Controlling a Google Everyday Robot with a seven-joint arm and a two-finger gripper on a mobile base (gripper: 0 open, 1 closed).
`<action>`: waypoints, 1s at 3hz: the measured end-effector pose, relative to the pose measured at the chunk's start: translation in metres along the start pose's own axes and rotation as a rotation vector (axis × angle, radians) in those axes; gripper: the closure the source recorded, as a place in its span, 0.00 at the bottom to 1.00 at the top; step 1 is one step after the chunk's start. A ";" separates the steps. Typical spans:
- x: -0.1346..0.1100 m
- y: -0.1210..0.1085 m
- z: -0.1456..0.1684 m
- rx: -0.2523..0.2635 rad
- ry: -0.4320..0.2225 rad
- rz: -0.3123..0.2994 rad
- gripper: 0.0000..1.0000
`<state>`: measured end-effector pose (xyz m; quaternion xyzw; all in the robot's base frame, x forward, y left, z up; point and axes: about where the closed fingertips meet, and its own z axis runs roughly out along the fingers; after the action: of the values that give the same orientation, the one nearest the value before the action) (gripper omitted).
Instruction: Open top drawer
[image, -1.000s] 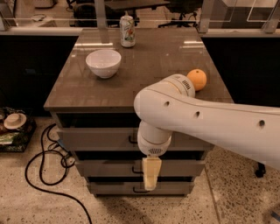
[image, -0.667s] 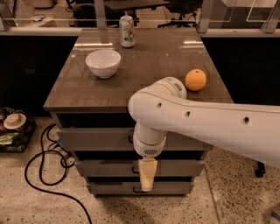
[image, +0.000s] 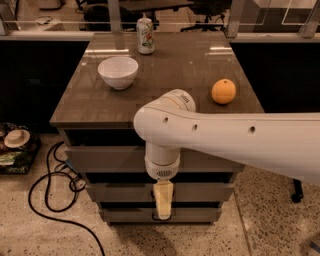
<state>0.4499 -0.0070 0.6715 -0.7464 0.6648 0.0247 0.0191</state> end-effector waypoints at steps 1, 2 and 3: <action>0.003 -0.003 0.003 -0.028 0.031 -0.013 0.00; 0.008 -0.004 0.004 -0.046 0.057 -0.016 0.00; 0.010 -0.004 0.005 -0.053 0.061 -0.011 0.00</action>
Offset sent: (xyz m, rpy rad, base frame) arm 0.0078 -0.0118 -0.0060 -0.0937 0.0569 0.0243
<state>0.4549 -0.0167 0.6660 -0.7506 0.6601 0.0193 -0.0208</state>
